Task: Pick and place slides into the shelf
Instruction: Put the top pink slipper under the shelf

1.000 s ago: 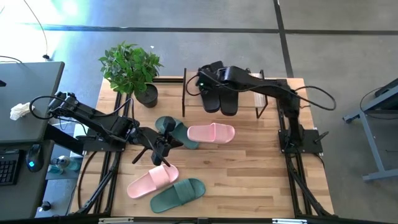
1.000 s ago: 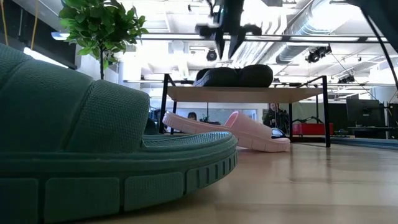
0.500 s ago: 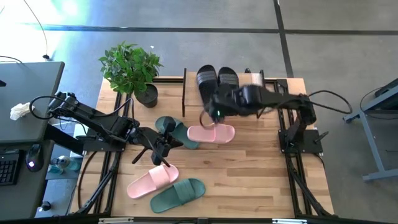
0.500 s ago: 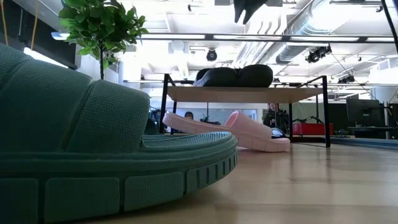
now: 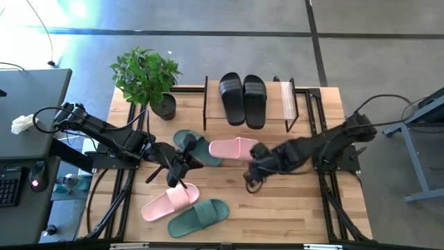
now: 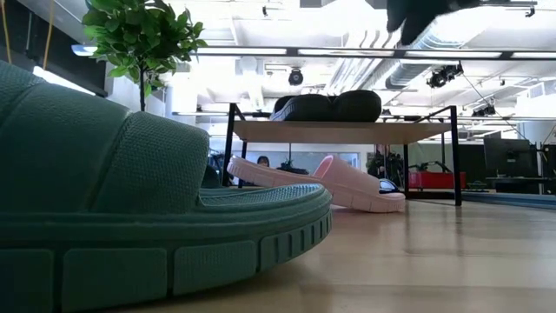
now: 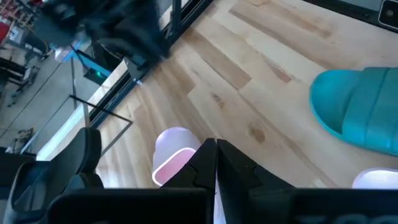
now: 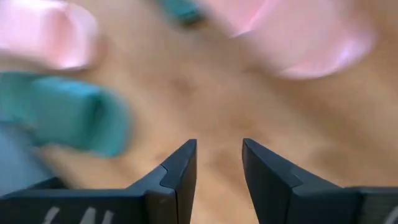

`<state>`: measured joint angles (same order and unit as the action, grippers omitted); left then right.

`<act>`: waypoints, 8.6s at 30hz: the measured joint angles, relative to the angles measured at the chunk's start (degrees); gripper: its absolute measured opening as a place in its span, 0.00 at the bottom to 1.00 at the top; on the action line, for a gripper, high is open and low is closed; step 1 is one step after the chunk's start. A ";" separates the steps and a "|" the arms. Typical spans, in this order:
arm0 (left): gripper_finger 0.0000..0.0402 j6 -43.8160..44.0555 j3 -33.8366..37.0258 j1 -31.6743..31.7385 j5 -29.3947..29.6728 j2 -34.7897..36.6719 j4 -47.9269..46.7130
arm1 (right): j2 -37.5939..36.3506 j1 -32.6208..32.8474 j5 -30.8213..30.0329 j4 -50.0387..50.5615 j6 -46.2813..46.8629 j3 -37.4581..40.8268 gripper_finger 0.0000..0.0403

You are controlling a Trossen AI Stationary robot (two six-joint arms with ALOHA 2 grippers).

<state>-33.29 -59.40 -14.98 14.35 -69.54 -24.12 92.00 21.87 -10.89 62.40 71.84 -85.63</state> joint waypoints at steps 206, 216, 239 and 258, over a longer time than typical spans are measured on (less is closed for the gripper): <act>0.00 10.18 23.05 6.27 -13.52 -3.72 50.51 | -21.53 1.30 4.12 -9.94 -23.76 5.84 0.00; 0.01 -28.08 15.63 -1.58 3.55 -3.72 39.54 | -22.04 -5.67 8.70 -12.95 -22.22 5.84 0.00; 0.48 -50.12 14.03 -1.49 15.13 -4.98 29.78 | -21.87 -22.18 23.02 -23.35 -22.08 5.84 0.00; 0.48 -54.21 14.05 -0.79 22.67 -14.05 44.16 | -21.83 -23.85 28.35 -24.08 -19.86 5.86 0.00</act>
<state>-87.50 -45.34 -15.78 37.03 -83.59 20.04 70.17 -1.98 17.46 38.32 51.98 -79.77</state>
